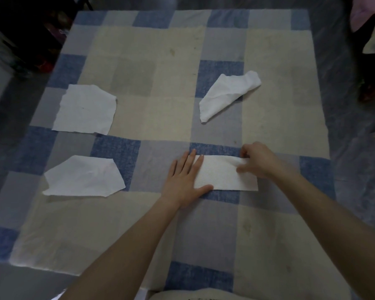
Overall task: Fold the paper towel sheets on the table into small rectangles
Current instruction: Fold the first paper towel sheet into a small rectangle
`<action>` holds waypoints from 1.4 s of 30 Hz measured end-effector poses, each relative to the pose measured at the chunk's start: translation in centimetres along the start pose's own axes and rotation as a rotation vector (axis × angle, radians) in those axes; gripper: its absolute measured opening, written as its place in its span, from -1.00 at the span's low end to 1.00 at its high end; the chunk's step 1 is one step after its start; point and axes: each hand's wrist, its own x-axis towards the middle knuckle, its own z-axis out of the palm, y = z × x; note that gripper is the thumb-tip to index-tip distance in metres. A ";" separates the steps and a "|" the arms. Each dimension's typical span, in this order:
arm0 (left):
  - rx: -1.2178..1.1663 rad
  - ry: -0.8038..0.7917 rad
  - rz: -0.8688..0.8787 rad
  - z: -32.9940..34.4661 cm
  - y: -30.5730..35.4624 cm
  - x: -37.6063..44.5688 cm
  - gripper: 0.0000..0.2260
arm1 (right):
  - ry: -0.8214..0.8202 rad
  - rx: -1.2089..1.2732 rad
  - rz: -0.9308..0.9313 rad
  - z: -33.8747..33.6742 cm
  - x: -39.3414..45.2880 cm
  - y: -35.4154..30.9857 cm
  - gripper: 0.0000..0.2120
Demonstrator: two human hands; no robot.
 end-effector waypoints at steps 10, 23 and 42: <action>-0.015 -0.011 -0.004 0.0 -0.1 0.0 -0.18 | 0.087 0.142 -0.056 0.6 -0.7 0.6 -0.78; -0.243 0.120 -0.005 -1.4 1.4 0.1 -0.15 | 0.228 0.355 -0.129 2.0 -4.9 -0.7 -0.91; -0.949 -0.316 -0.177 -3.4 4.7 -7.1 -0.89 | -0.170 0.401 -0.038 -3.0 -4.3 -0.6 -0.84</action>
